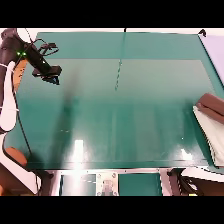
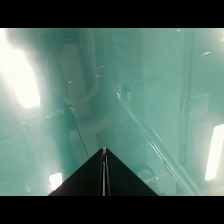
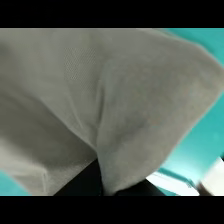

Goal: Fold the shirts.

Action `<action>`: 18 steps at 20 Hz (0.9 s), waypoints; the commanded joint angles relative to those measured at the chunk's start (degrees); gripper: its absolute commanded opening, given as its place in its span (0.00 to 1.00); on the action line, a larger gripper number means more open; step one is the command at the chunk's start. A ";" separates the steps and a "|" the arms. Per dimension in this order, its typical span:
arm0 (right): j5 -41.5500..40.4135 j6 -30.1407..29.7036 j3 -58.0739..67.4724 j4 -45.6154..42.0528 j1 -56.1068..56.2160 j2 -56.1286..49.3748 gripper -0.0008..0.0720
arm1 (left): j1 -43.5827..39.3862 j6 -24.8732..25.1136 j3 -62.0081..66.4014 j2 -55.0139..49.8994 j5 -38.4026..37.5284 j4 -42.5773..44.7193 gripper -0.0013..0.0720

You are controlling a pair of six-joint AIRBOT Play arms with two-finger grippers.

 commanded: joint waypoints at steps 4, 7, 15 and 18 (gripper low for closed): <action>-0.50 1.42 -22.56 -17.07 -0.39 0.28 0.69 | 0.02 0.02 0.00 -0.02 0.07 -4.15 0.05; -0.66 5.11 -26.34 -17.35 -0.57 -1.70 0.80 | 0.02 0.66 0.02 0.00 2.03 -7.37 0.05; -11.37 -0.17 -10.01 10.51 18.40 -2.32 0.03 | -0.09 -0.66 -1.11 8.24 4.76 -15.45 0.05; -16.87 -3.45 -16.70 17.92 25.94 3.06 0.03 | -1.36 -2.62 -9.01 15.69 3.67 -14.95 0.05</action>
